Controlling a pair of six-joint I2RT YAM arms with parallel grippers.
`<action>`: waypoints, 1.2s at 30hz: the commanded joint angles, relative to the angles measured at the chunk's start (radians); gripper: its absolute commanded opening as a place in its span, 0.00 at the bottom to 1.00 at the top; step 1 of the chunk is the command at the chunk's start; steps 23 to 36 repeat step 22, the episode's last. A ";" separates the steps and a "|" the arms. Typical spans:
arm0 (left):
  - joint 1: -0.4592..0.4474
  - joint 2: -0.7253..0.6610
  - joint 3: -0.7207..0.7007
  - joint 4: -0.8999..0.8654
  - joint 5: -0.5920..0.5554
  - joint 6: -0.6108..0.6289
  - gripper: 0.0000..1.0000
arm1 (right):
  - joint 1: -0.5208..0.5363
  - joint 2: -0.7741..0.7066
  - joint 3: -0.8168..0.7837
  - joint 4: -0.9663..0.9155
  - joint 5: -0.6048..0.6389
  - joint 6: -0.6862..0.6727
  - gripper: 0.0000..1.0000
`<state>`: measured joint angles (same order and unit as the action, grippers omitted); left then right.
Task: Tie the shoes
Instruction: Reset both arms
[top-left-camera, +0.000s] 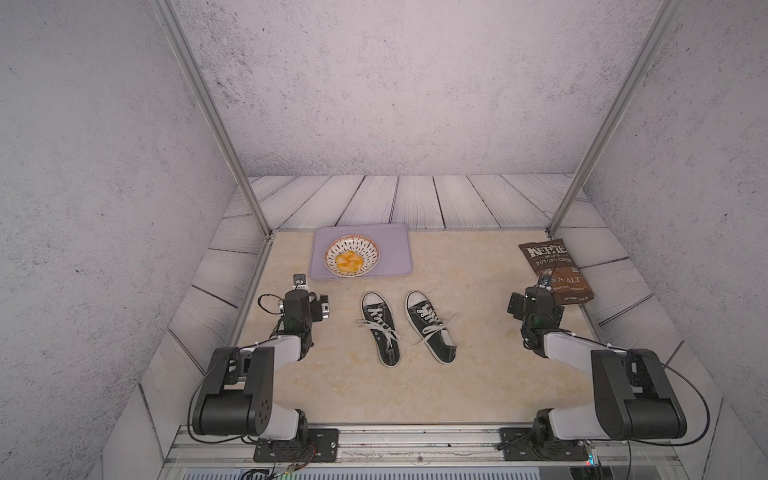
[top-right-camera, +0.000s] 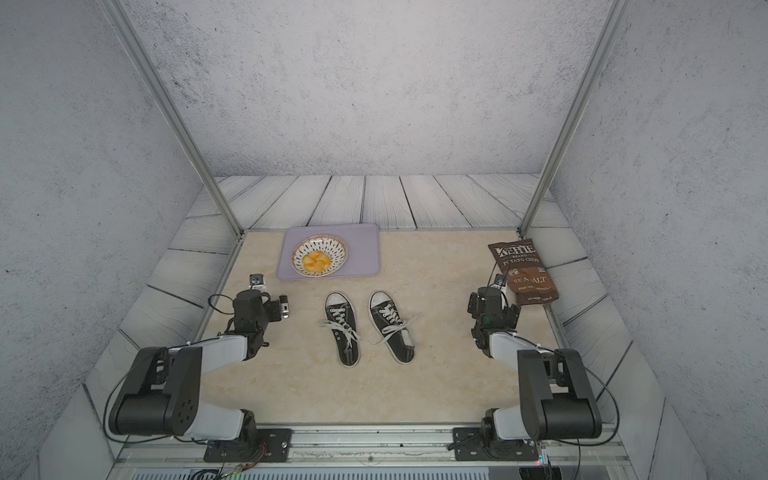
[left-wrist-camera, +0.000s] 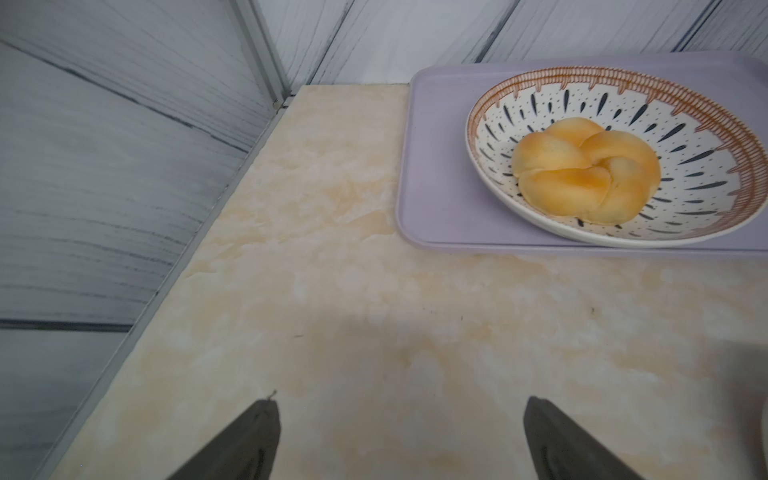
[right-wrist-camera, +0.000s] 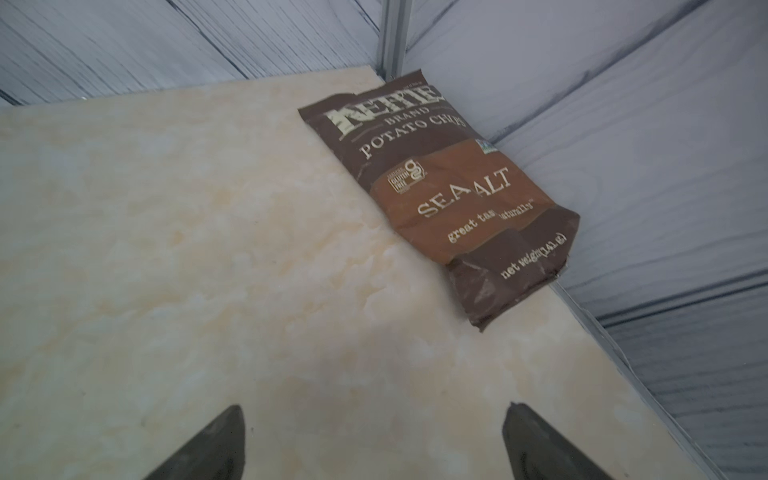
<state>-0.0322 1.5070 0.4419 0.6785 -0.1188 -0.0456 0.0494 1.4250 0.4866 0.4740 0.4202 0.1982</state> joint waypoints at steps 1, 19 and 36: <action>0.011 0.011 0.022 0.068 0.021 0.027 0.98 | -0.012 0.091 -0.031 0.257 -0.151 -0.089 1.00; 0.028 0.024 0.038 0.041 0.013 0.009 0.98 | -0.014 0.112 -0.025 0.250 -0.233 -0.129 1.00; 0.028 0.020 0.032 0.051 0.013 0.010 0.98 | -0.013 0.103 -0.031 0.251 -0.234 -0.134 1.00</action>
